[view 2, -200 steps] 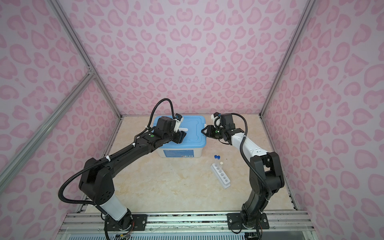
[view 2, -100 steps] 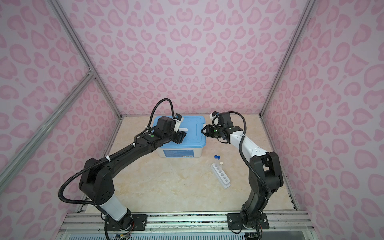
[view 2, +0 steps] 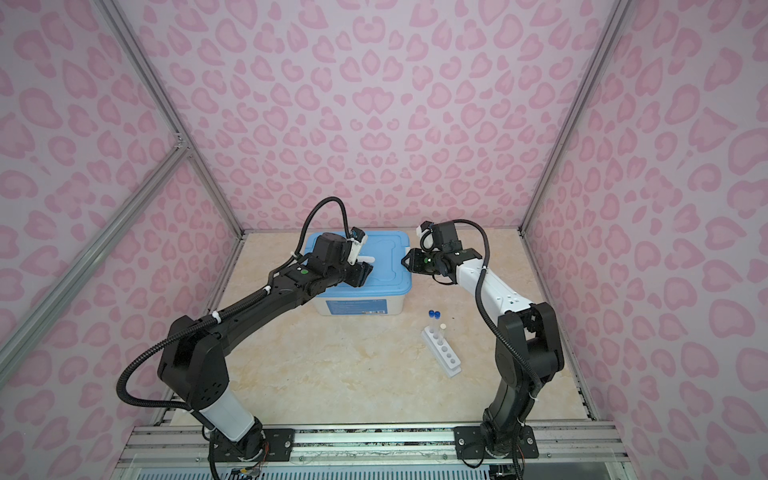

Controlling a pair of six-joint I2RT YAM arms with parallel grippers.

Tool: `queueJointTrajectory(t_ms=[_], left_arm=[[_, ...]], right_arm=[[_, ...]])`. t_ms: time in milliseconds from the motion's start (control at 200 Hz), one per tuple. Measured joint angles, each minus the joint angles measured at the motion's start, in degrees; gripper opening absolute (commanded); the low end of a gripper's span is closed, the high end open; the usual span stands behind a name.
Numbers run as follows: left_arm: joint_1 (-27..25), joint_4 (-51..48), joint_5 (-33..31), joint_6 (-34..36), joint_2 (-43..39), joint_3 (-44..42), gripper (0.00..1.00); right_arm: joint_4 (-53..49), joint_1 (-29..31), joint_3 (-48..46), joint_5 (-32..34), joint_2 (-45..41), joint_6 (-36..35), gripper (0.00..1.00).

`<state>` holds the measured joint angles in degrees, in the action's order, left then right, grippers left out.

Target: Organize the chemistry lab equipment

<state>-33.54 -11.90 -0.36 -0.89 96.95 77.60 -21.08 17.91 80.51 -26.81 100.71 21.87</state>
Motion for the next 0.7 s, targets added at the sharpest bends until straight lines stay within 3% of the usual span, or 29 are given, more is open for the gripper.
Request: queueJointTrajectory(t_ms=[700], left_arm=[[0.0, 0.2, 0.0, 0.4, 0.3, 0.1, 0.65]], right_arm=[[-2.4, 1.8, 3.0, 5.4, 0.8, -3.2, 0.36]])
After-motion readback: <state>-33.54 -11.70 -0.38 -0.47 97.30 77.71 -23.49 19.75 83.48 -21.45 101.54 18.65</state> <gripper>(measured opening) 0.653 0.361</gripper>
